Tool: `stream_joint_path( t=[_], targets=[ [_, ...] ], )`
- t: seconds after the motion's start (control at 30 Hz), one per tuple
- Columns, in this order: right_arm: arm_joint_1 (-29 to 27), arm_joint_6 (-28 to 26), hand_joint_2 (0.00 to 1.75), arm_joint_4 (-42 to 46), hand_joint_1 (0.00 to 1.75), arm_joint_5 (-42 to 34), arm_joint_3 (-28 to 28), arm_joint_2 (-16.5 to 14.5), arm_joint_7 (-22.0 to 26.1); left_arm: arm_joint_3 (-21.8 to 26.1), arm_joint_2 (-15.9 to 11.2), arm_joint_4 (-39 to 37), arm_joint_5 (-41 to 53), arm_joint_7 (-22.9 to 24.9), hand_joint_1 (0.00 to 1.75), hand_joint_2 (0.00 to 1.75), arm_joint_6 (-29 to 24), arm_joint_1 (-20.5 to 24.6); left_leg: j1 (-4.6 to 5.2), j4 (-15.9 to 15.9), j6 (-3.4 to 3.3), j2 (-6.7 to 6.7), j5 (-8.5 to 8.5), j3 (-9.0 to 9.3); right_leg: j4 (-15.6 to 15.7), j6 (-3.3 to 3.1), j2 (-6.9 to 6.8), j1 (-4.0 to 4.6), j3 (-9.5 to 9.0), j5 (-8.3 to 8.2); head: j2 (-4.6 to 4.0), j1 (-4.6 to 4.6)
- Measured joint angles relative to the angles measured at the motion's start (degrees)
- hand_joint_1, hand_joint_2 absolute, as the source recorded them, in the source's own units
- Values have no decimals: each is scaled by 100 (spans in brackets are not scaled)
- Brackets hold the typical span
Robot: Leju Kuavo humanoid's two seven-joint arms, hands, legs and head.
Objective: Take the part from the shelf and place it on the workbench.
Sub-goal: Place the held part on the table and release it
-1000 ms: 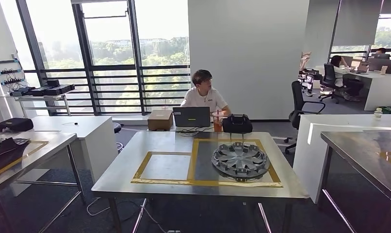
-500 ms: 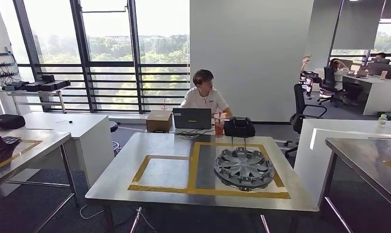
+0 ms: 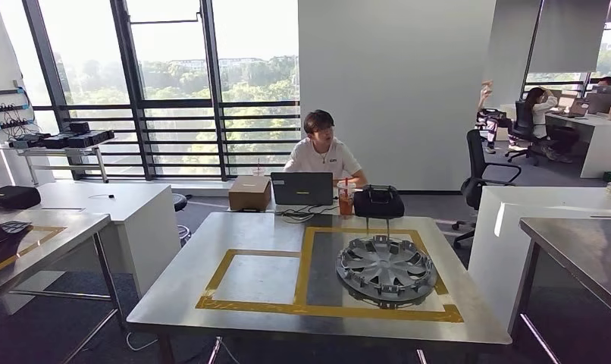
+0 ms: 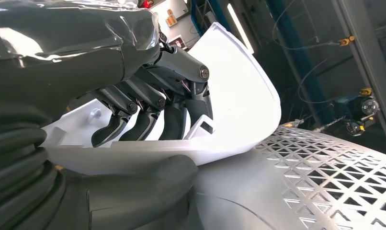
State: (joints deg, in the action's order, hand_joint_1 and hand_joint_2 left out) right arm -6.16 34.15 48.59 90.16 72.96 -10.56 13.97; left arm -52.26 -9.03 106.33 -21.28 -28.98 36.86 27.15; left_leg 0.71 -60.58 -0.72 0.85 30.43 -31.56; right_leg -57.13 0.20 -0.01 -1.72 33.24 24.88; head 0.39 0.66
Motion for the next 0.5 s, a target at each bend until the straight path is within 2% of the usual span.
stream_joint_path(
  t=[0.03, 0.1, 0.13, 0.17, 0.2, 0.27, 0.3, 0.33, 0.43, 0.5],
  targets=[
    [-1, -9, 0, -8, 0, 0, -8, 7, 0, 9, -7, 7, 9, -5, 161, 175, 1, -10, -25, -332, 40, -8, 148, -172, 2, -29, 0, -2, -26, 23, 0, 7],
    [4, -27, 0, -28, 0, 0, -15, 20, -1, 16, -22, 9, 23, -20, 161, 175, 3, -38, -84, -1110, 106, -18, 413, -645, 1, -61, 0, -4, -69, 69, 0, 15],
    [4, -35, 0, -41, 0, 0, -18, 25, -2, 17, -29, 9, 26, -26, 161, 175, 4, -52, -110, -1338, 125, -22, 424, -825, 0, -61, 2, -5, -93, 92, 0, 19],
    [2, -48, 0, -56, 0, 0, -19, 28, -3, 20, -34, 9, 31, -31, 161, 175, 6, -62, -130, -1352, 135, -32, 313, -904, 0, -51, 6, -7, -126, 120, 0, 23],
    [0, -60, 0, -71, 0, 0, -19, 32, -3, 26, -37, 11, 37, -37, 161, 175, 9, -67, -145, -1132, 135, -44, 92, -861, 0, -37, 12, -9, -172, 152, 0, 26],
    [-2, -73, 0, -90, 0, 0, -21, 34, 9, 50, -43, 27, 53, -47, 161, 175, 17, -70, -148, -336, 106, -68, -422, -557, 3, 5, 24, -5, -263, 220, -1, 31],
    [1, -67, 0, -93, 0, 0, -23, 35, 19, 62, -46, 38, 59, -52, 161, 175, 20, -71, -136, -12, 82, -74, -566, -414, 4, 32, 31, 6, -288, 249, -3, 32],
    [4, -58, 0, -94, 0, 0, -25, 36, 29, 72, -50, 50, 63, -57, 161, 175, 22, -73, -118, 174, 57, -76, -622, -332, 5, 61, 34, 15, -295, 270, -2, 29],
    [5, -35, 0, -94, 0, 0, -30, 41, 44, 95, -58, 83, 63, -71, 161, 175, 25, -83, -89, 275, -37, -65, -602, -283, 24, 161, 20, 11, -302, 300, 1, 23],
    [7, -19, 0, -93, 0, 0, -37, 42, 51, 110, -59, 105, 63, -74, 161, 175, 28, -87, -105, 355, -124, -61, -617, -213, -185, 183, 10, 6, -202, 400, 1, 16]
  ],
)
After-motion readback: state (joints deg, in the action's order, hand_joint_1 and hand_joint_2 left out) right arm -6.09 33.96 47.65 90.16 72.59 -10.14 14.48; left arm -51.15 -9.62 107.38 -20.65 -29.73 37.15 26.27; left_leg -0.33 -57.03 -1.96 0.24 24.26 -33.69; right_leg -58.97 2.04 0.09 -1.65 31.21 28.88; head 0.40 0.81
